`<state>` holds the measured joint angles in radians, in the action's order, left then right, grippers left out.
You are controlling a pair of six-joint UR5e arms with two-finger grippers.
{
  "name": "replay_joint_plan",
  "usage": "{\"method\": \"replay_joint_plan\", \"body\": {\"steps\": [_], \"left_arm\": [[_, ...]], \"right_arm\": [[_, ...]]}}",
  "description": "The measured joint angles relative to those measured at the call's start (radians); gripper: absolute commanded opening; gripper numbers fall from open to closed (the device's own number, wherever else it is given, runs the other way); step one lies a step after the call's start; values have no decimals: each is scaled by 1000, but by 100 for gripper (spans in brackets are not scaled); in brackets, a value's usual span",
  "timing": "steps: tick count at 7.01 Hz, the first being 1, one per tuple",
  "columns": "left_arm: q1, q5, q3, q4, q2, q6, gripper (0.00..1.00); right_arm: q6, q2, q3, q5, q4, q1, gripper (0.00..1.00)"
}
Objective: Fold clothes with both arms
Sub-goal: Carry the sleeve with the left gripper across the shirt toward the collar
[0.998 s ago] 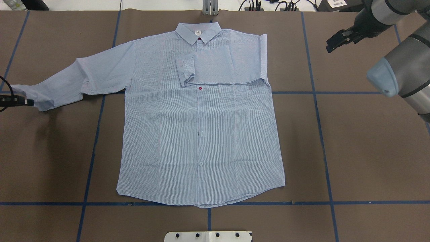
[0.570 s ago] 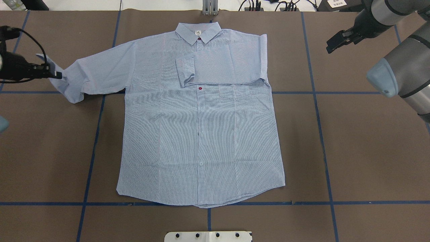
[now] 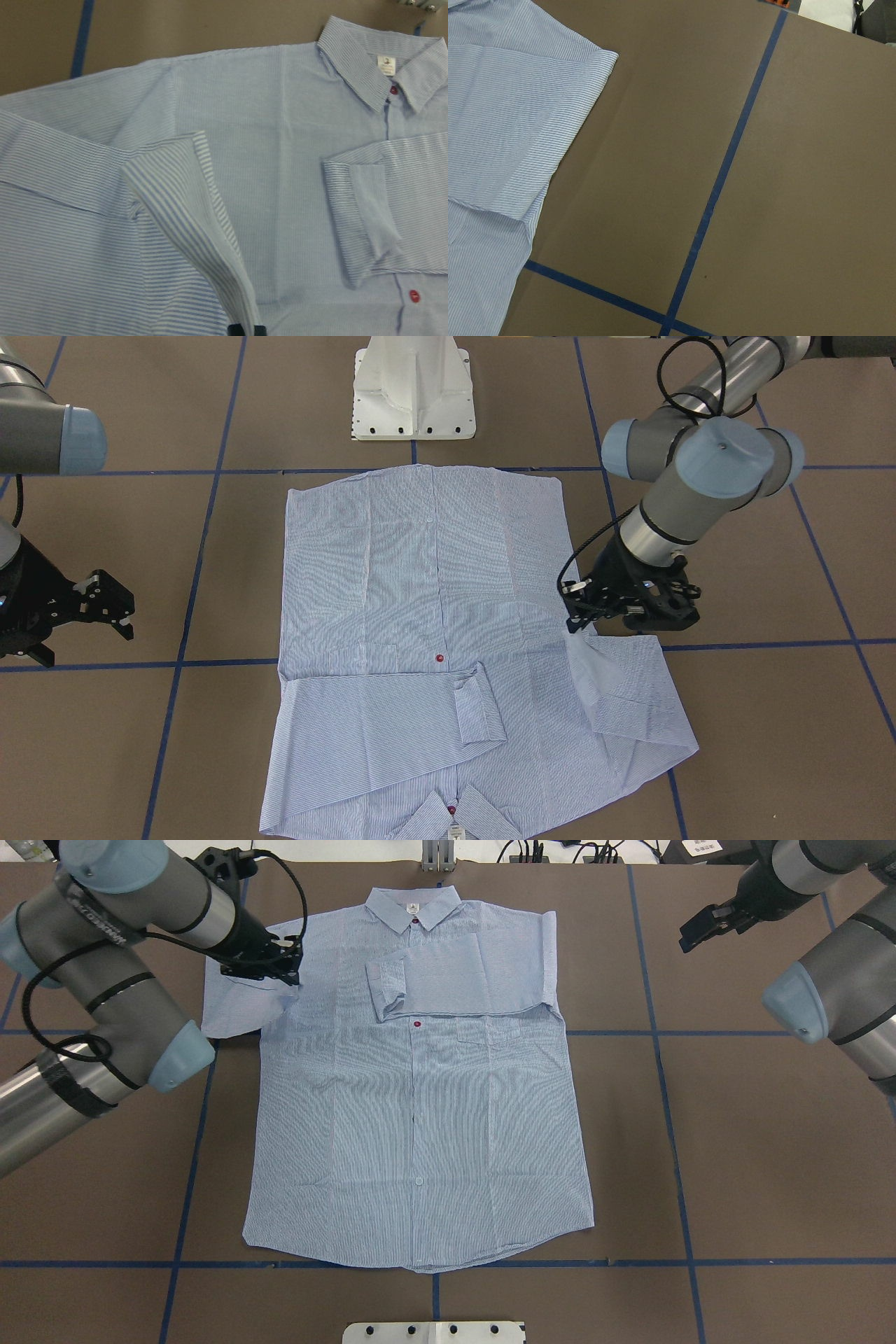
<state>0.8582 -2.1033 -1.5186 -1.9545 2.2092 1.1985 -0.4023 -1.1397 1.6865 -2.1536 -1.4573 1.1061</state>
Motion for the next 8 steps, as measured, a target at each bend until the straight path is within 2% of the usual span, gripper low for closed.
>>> {"method": "replay_joint_plan", "body": {"steps": [2,4,8], "left_arm": [[-75,64,129,8,147,94,0],[-101,77,226,3,257,165,0],[-131,79,284,-2,371,264,0]], "right_arm": [[-7,0,2,0,1,-1,99],[-9,2,2,0,2,-2,99],[-11,4,2,0,2,-4,99]]}}
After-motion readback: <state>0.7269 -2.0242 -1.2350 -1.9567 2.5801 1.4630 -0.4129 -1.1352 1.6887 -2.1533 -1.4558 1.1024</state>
